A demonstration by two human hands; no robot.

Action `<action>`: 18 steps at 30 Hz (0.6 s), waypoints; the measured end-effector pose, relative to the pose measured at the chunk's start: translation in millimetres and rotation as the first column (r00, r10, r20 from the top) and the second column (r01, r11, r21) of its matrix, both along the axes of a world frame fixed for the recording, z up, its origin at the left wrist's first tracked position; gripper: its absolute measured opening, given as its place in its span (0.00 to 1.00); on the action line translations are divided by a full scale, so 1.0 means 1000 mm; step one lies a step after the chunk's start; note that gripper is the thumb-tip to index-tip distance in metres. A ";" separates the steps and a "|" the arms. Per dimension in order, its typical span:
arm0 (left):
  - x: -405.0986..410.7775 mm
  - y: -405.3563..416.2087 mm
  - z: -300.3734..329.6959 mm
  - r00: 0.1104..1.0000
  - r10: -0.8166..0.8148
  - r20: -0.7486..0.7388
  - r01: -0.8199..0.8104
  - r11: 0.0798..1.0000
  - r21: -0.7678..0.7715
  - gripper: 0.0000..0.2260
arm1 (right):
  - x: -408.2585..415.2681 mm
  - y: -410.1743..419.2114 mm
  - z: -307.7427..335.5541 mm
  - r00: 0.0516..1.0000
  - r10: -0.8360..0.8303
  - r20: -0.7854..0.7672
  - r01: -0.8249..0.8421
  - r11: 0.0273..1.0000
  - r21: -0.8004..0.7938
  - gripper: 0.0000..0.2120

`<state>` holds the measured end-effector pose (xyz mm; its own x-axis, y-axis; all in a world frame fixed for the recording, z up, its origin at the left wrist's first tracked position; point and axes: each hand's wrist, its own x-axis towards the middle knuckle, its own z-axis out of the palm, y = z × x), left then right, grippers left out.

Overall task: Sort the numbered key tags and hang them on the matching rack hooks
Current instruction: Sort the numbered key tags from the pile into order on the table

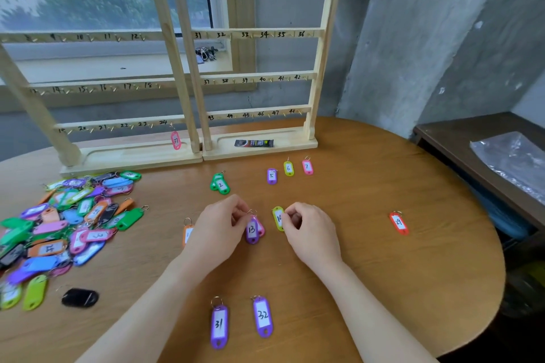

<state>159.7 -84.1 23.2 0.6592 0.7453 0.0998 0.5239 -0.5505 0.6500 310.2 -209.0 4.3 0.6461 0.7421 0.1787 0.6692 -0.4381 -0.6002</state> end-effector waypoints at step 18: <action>-0.148 -0.006 0.005 0.978 0.187 0.089 -0.194 0.978 0.074 0.09 | -0.006 0.013 0.020 0.996 -0.030 -0.081 0.025 0.998 -0.062 0.10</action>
